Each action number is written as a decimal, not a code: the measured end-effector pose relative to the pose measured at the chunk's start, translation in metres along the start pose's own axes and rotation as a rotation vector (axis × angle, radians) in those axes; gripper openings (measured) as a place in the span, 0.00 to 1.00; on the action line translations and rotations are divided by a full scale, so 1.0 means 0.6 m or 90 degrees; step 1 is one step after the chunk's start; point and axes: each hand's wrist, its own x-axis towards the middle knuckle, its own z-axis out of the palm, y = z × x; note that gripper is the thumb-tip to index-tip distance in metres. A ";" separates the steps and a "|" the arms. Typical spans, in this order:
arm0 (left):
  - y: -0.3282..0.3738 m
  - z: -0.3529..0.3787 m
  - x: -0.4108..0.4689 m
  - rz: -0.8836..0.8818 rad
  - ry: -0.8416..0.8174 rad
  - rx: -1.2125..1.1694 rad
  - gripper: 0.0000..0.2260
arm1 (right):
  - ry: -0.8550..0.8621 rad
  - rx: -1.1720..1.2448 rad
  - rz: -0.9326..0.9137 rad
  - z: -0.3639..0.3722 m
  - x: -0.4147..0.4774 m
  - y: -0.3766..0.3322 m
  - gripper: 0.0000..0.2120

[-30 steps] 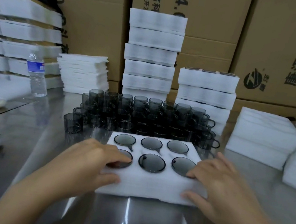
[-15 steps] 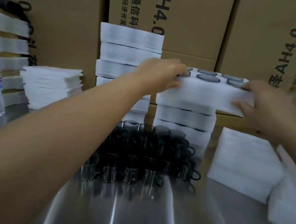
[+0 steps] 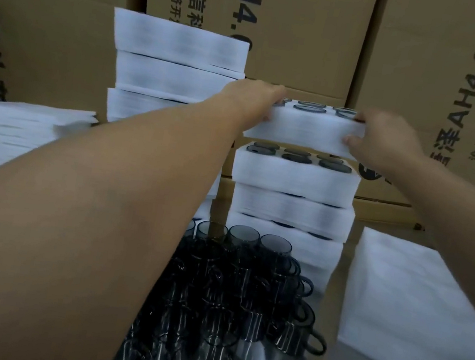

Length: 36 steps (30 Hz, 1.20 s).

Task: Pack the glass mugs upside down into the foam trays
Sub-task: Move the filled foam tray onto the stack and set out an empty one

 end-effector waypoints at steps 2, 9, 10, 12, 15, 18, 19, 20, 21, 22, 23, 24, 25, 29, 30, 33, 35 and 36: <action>-0.006 0.015 -0.001 -0.001 -0.012 0.006 0.12 | -0.013 -0.007 -0.004 0.010 0.001 -0.007 0.16; -0.019 0.038 -0.038 0.003 -0.030 0.062 0.21 | -0.083 -0.003 -0.018 0.026 -0.021 -0.013 0.17; -0.018 0.040 -0.048 0.010 -0.035 0.069 0.25 | -0.095 0.014 -0.013 0.023 -0.026 -0.009 0.19; -0.018 0.040 -0.072 0.017 -0.060 0.074 0.31 | -0.117 0.063 0.016 0.015 -0.039 0.006 0.24; -0.019 0.028 -0.122 -0.025 -0.074 0.049 0.27 | -0.067 0.148 0.096 -0.003 -0.090 0.033 0.23; -0.005 0.010 -0.195 -0.028 -0.023 -0.063 0.16 | 0.038 0.074 0.097 -0.017 -0.192 0.050 0.11; 0.004 0.005 -0.226 -0.007 0.021 -0.104 0.13 | 0.052 0.015 0.091 -0.019 -0.228 0.056 0.08; 0.016 0.000 -0.262 0.012 0.067 -0.143 0.11 | 0.051 -0.039 0.095 -0.020 -0.263 0.060 0.08; 0.030 -0.007 -0.300 0.024 0.101 -0.181 0.10 | 0.039 -0.079 0.108 -0.018 -0.294 0.065 0.10; 0.045 -0.016 -0.339 0.037 0.123 -0.218 0.09 | 0.018 -0.107 0.131 -0.014 -0.317 0.069 0.13; 0.059 -0.026 -0.377 0.058 0.135 -0.246 0.10 | -0.009 -0.122 0.161 -0.010 -0.335 0.070 0.17; 0.071 -0.035 -0.412 0.087 0.141 -0.262 0.10 | -0.042 -0.127 0.189 -0.006 -0.346 0.069 0.22; 0.081 -0.041 -0.444 0.116 0.143 -0.270 0.11 | -0.077 -0.135 0.202 -0.001 -0.353 0.067 0.26; 0.099 -0.040 -0.530 0.148 0.136 -0.307 0.11 | -0.210 -0.266 0.126 0.026 -0.352 0.065 0.27; 0.099 -0.037 -0.545 0.140 0.141 -0.310 0.11 | -0.220 -0.286 0.102 0.029 -0.349 0.067 0.25; 0.094 -0.023 -0.585 0.123 0.166 -0.294 0.11 | -0.209 -0.317 0.052 0.029 -0.345 0.071 0.21; 0.086 -0.015 -0.609 0.087 0.180 -0.293 0.11 | -0.147 -0.285 0.040 0.018 -0.346 0.066 0.20; 0.081 -0.011 -0.618 0.063 0.187 -0.298 0.11 | -0.108 -0.258 0.038 0.010 -0.348 0.060 0.20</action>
